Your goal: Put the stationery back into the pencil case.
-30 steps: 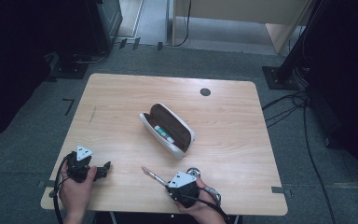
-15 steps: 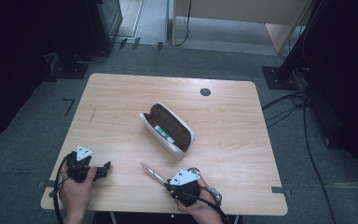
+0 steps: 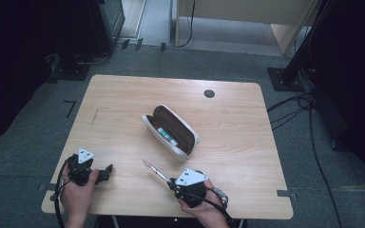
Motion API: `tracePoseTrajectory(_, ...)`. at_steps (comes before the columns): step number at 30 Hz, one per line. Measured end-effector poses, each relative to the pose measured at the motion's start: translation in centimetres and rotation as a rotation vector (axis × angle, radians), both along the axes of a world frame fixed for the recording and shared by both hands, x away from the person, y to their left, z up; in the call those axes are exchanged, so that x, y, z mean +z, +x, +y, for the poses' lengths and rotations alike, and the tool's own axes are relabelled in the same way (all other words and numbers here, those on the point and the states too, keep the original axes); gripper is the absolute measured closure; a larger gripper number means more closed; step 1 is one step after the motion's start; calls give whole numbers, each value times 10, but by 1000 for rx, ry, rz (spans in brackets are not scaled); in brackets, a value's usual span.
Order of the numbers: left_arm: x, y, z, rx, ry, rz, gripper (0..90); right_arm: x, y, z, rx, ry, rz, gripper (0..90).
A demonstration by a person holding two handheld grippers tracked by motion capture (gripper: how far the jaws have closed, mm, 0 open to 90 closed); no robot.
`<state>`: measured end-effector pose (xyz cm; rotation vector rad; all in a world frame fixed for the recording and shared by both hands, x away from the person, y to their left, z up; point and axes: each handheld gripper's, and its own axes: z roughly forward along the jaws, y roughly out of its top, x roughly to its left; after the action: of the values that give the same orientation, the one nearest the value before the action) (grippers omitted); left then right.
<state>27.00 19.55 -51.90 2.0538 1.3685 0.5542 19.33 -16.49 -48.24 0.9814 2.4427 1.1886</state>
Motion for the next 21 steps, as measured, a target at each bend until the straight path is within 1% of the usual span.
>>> tracePoseTrajectory(5, 0, 0, 0, 0, 0, 0, 0, 7, 1, 1, 3, 18, -17, 817)
tracePoseTrajectory(8, 0, 0, 0, 0, 0, 0, 0, 13, 3, 1, 5, 20, -32, 816)
tracePoseTrajectory(21, 0, 0, 0, 0, 0, 0, 0, 30, 7, 2, 4, 47, -62, 816)
